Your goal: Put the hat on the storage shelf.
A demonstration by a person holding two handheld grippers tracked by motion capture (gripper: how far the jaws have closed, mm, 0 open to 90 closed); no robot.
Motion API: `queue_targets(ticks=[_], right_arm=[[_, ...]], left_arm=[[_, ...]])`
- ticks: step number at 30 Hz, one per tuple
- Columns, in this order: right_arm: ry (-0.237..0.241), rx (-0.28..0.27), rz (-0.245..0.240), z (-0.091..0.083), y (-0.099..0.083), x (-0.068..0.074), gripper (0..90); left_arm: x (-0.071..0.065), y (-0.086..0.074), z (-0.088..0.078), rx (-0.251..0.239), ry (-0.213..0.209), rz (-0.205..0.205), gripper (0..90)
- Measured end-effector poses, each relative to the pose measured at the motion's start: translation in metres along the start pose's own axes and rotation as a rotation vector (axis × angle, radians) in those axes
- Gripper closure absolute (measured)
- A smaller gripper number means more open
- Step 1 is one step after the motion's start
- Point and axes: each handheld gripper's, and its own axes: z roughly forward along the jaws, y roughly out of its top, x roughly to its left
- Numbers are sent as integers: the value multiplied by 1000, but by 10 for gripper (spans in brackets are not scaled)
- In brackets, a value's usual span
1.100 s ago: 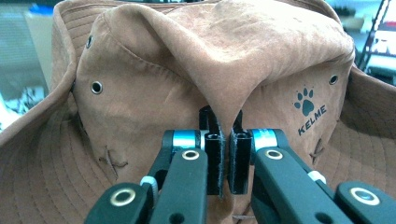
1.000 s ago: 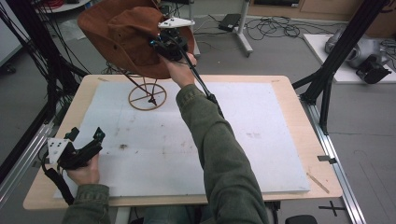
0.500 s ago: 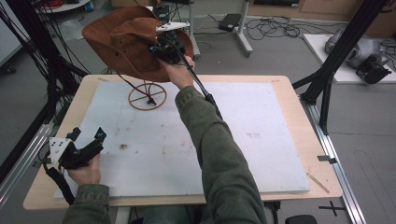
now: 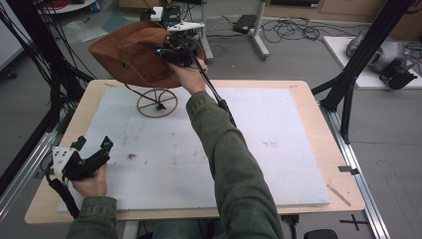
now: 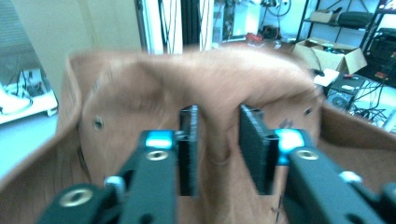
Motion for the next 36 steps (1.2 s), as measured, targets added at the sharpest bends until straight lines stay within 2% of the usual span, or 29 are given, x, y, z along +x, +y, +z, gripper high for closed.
queue_targets(ticks=[5, 12, 17, 25, 28, 34, 36], right_arm=[[-29, -23, 10, -11, 6, -5, 455], [-73, -80, 44, -28, 6, -11, 273], [-143, -109, 69, -43, 6, -19, 118], [-185, -116, 82, -73, 1, -38, 117], [-227, -112, 87, -89, -3, -46, 107], [-272, -137, 106, -125, -13, -61, 106], [-291, -163, 113, -140, -18, -65, 106]], left_arm=[[0, 0, 0, -5, 3, -5, 127], [1, 1, -1, -8, 4, -1, 126], [0, 0, -1, -7, 4, 0, 126], [0, 1, -1, -4, 4, 8, 127], [0, 1, 0, -4, 5, 9, 127], [0, 1, -1, -8, 7, 10, 126], [0, 1, -1, -6, 9, 9, 127]])
